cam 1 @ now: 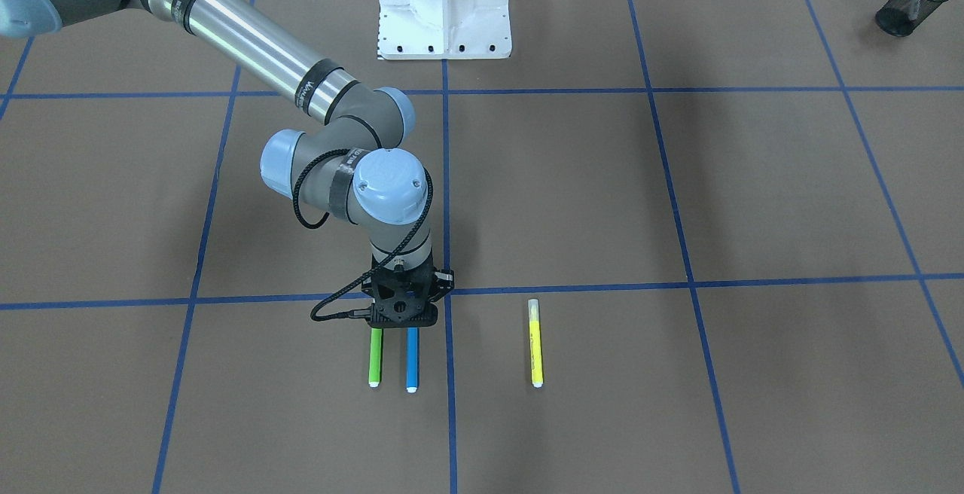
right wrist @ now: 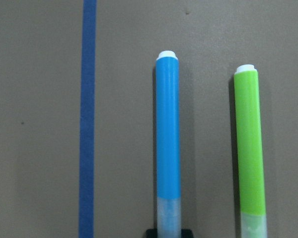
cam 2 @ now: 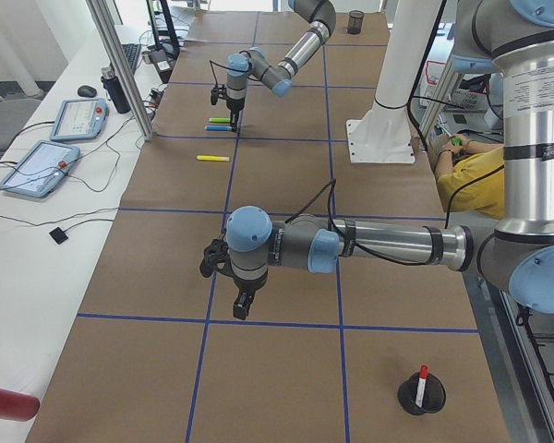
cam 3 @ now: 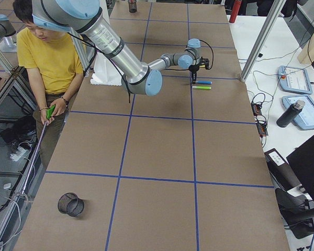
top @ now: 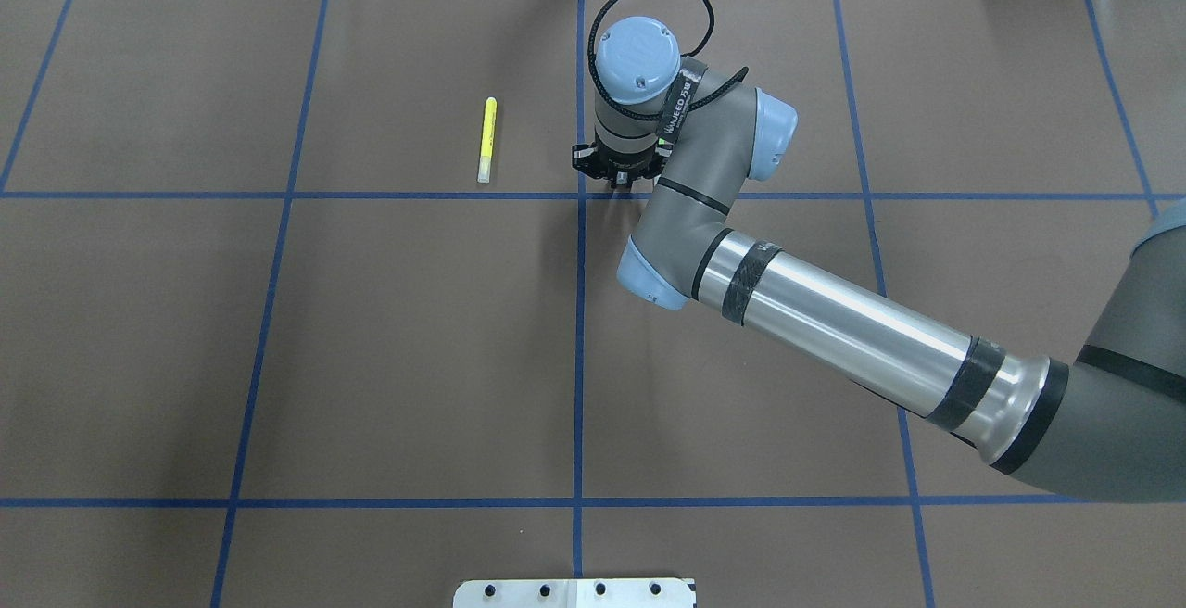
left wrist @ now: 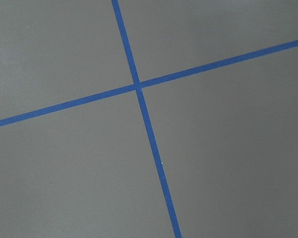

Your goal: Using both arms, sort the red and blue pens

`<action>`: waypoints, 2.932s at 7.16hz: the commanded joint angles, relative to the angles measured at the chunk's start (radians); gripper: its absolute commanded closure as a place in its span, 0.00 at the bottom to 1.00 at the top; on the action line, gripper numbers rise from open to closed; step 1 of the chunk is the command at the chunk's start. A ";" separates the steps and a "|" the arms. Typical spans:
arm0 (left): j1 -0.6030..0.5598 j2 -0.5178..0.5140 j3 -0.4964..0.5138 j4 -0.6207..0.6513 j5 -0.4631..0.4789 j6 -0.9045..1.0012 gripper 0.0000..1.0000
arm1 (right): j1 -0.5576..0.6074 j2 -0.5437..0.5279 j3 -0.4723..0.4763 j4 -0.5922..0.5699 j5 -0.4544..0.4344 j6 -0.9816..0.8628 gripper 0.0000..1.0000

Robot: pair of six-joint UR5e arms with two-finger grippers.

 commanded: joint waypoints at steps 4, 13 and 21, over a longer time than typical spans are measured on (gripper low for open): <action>0.000 -0.002 0.000 -0.001 0.001 0.001 0.00 | 0.020 -0.002 0.090 -0.021 0.008 -0.032 1.00; -0.002 0.003 0.043 -0.003 -0.039 0.000 0.00 | 0.334 -0.412 0.627 -0.173 0.292 -0.383 1.00; -0.002 0.008 0.060 0.000 -0.039 -0.002 0.00 | 0.704 -1.059 0.859 -0.173 0.423 -1.174 1.00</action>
